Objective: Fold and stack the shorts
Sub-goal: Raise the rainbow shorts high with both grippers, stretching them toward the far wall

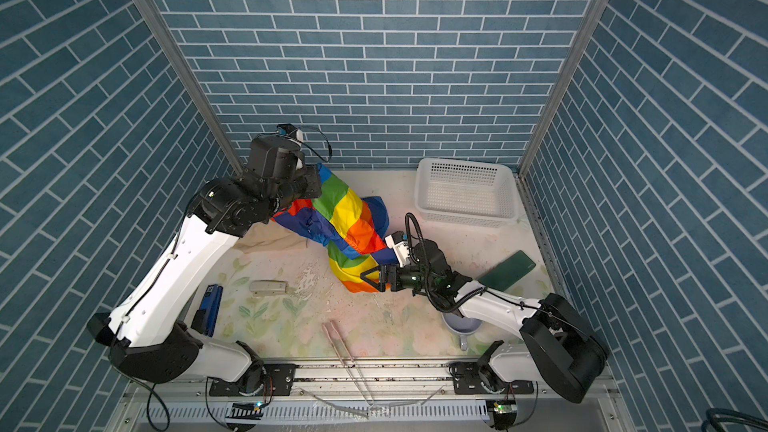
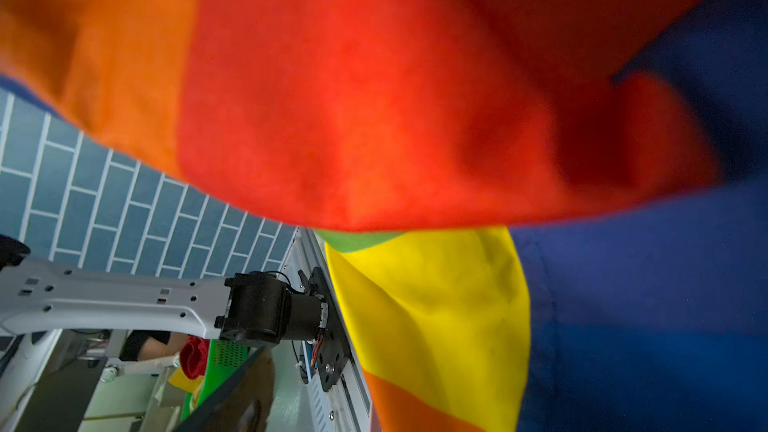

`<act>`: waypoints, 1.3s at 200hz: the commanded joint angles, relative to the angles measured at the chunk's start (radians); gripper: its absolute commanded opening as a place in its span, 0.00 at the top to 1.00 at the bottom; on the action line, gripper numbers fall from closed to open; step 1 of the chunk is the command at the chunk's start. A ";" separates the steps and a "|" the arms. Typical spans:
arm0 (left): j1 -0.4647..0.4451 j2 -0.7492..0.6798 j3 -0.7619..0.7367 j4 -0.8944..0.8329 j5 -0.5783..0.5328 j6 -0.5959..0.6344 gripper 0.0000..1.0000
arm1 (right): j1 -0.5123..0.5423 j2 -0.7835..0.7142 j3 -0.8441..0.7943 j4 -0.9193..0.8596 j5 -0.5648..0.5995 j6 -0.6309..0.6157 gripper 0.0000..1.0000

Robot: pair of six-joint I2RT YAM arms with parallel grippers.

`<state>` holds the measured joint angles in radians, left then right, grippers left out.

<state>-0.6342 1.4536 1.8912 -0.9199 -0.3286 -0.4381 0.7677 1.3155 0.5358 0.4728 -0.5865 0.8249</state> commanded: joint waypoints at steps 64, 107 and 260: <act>0.269 -0.054 0.030 -0.040 0.220 -0.004 1.00 | -0.390 -0.292 0.128 -0.467 -0.071 -0.235 1.00; 0.399 -0.087 -0.030 -0.026 0.321 -0.025 1.00 | -0.465 -0.496 0.264 -0.716 0.157 -0.449 1.00; 0.490 0.410 0.390 -0.086 0.670 -0.120 1.00 | -0.636 0.217 0.878 -0.326 -0.297 -0.111 1.00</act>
<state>-0.1482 1.8275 2.0968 -0.9699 0.3027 -0.5472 0.1696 1.4540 1.2053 -0.0765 -0.7418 0.5060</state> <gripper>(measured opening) 0.081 0.043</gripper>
